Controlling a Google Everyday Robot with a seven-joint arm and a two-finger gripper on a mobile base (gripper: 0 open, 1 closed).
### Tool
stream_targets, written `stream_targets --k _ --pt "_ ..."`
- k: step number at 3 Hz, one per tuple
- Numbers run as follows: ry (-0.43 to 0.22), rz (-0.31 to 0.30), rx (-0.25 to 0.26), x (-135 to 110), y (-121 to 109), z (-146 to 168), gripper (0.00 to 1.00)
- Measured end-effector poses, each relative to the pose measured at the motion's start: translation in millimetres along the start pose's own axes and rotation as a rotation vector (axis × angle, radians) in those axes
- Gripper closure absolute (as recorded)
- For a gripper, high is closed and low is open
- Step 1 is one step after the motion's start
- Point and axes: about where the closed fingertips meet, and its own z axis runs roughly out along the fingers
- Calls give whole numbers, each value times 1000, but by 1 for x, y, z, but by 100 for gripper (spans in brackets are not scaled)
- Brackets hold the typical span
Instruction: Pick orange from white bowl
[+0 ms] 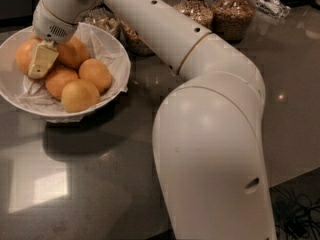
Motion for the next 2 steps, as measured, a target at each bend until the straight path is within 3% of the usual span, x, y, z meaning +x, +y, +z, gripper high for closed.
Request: stream_targets --k 1,2 --pt "-8 -23 4 -6 -4 -4 100" --pt "-49 -58 49 -17 -2 -30 100"
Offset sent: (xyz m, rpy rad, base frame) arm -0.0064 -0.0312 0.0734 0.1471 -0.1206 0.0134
